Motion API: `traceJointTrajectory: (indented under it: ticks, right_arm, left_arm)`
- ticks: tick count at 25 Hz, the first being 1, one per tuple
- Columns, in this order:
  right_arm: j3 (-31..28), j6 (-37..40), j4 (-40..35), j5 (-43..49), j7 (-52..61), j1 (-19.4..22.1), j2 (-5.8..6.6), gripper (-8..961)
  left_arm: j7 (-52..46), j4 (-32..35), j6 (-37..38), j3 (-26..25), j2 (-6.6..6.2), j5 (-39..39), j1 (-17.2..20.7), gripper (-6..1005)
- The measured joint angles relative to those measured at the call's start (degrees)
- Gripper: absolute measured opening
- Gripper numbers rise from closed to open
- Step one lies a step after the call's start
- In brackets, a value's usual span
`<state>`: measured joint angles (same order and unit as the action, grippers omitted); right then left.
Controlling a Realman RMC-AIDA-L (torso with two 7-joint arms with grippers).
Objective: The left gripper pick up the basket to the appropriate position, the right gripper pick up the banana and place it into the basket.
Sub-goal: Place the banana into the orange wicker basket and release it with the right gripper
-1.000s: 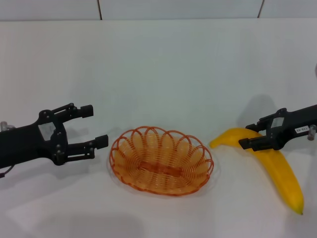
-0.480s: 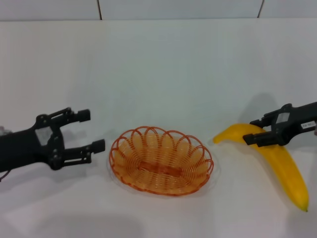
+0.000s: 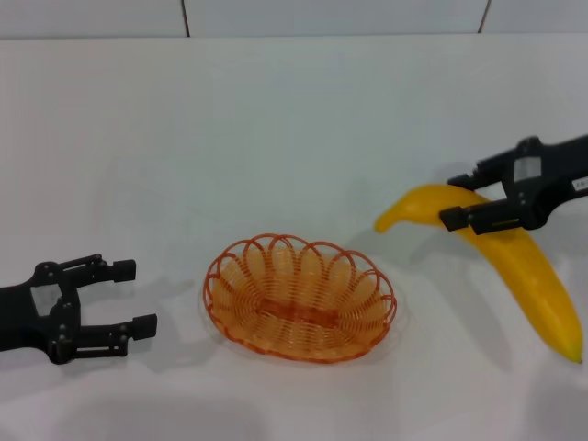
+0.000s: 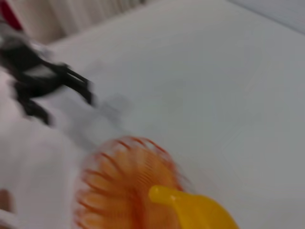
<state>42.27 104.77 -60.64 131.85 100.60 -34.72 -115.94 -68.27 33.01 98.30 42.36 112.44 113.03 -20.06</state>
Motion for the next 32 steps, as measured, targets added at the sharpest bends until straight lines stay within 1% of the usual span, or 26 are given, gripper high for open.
traceJointTrajectory:
  ticks: [1, 4, 6, 8, 9, 12, 13, 14, 15, 19, 24, 32]
  right_arm:
    - [0.0, 0.0, 0.0, 0.0, 0.0, 0.0, 0.00, 540]
    - [0.1, 6.3, -0.6, -5.0, 0.4, -2.3, 0.01, 544]
    - [0.8, 8.5, -0.4, -7.9, 1.0, -3.7, -0.11, 547]
    - [3.1, 9.2, 0.5, -11.3, 1.7, -4.9, -0.32, 550]
    - [5.4, 8.7, 2.0, -13.7, 1.9, -5.4, -0.36, 551]
    - [11.6, 5.6, 7.4, -17.8, 2.1, -7.5, -0.33, 556]
    - [13.8, 3.7, 9.6, -18.5, 2.0, -8.6, -0.33, 557]
    - [16.9, 0.0, 12.9, -18.7, 1.8, -10.4, -0.35, 559]
    - [16.9, 0.0, 12.9, -18.7, 1.8, -10.4, -0.35, 560]
    - [21.9, -7.3, 18.1, -18.8, 0.9, -12.7, -0.40, 566]
    - [24.9, -13.6, 19.7, -20.2, 0.4, -12.9, -0.48, 573]
    - [30.4, -18.6, 23.5, -20.8, -0.6, -14.0, -0.62, 585]
  left_arm:
    - [-0.1, 0.0, 0.0, 0.0, -0.02, 0.1, -0.1, 892]
    - [0.0, 0.1, -0.1, 0.0, -0.03, 0.1, -0.3, 892]
    - [0.0, 0.1, -0.1, 0.0, -0.03, 0.1, -0.4, 892]
    - [-0.1, 0.1, -0.1, 0.0, 0.02, 0.3, -0.7, 892]
    - [-0.1, 0.1, -0.2, 0.0, 0.09, 0.5, -0.8, 892]
    - [-0.2, 0.1, -0.2, 0.0, 0.27, 0.7, -1.1, 892]
    - [-0.2, 0.1, -0.3, 0.0, 0.29, 0.8, -1.2, 892]
    - [-0.2, 0.1, -0.3, 0.0, 0.29, 0.8, -1.2, 892]
    - [-0.2, 0.1, -0.3, 0.0, 0.30, 0.8, -1.3, 892]
    - [-0.3, 0.1, -0.4, 0.0, 0.43, 2.2, -1.8, 892]
    - [-0.6, 0.1, -0.6, -0.5, 0.61, 3.3, -2.4, 892]
    - [-1.2, 0.0, -0.7, -0.5, 0.71, 3.4, -3.3, 893]
